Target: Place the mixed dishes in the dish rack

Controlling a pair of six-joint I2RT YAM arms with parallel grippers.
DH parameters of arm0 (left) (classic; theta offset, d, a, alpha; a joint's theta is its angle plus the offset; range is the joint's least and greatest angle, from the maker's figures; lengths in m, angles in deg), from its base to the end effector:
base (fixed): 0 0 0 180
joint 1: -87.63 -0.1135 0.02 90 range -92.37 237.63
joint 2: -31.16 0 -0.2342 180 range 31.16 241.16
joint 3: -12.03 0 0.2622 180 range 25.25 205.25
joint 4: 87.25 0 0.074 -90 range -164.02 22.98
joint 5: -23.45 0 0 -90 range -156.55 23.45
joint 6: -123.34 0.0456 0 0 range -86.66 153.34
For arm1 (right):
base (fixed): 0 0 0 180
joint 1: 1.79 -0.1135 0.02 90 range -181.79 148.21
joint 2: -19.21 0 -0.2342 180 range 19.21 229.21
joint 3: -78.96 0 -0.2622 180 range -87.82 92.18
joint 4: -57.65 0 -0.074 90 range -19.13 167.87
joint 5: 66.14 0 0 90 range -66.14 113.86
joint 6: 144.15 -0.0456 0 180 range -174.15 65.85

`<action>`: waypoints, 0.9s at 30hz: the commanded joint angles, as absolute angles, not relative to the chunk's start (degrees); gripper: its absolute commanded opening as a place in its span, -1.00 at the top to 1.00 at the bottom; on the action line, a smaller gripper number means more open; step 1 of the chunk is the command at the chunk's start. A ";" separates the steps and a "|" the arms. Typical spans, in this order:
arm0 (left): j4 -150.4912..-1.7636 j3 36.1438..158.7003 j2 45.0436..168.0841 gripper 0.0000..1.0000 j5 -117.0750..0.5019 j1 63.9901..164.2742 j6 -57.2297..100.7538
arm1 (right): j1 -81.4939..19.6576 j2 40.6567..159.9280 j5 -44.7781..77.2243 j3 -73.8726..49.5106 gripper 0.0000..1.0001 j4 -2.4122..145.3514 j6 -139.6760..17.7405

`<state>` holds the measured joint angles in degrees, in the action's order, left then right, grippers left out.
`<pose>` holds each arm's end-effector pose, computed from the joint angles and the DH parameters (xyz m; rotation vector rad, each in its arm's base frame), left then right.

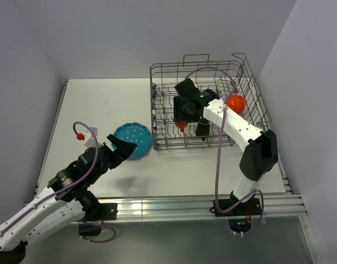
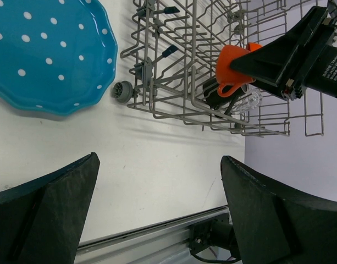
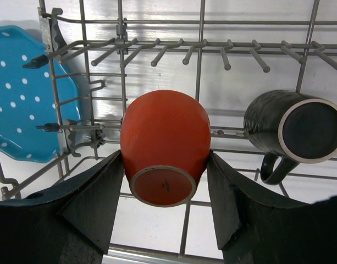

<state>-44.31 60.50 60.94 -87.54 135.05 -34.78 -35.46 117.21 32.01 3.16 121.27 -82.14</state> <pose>0.1280 -0.1151 0.2660 -0.6174 1.9971 -0.9297 0.3177 0.2039 0.2733 -0.0740 2.5728 0.2280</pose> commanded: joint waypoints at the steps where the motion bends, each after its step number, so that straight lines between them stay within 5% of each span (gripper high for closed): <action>1: -45.81 59.97 60.78 -0.98 -88.61 134.83 -33.54 | -36.07 117.39 34.15 6.05 1.00 122.20 -81.93; 27: -45.28 59.27 60.34 -0.98 -87.29 134.74 -34.86 | -37.48 121.34 34.76 2.36 1.00 121.24 -82.19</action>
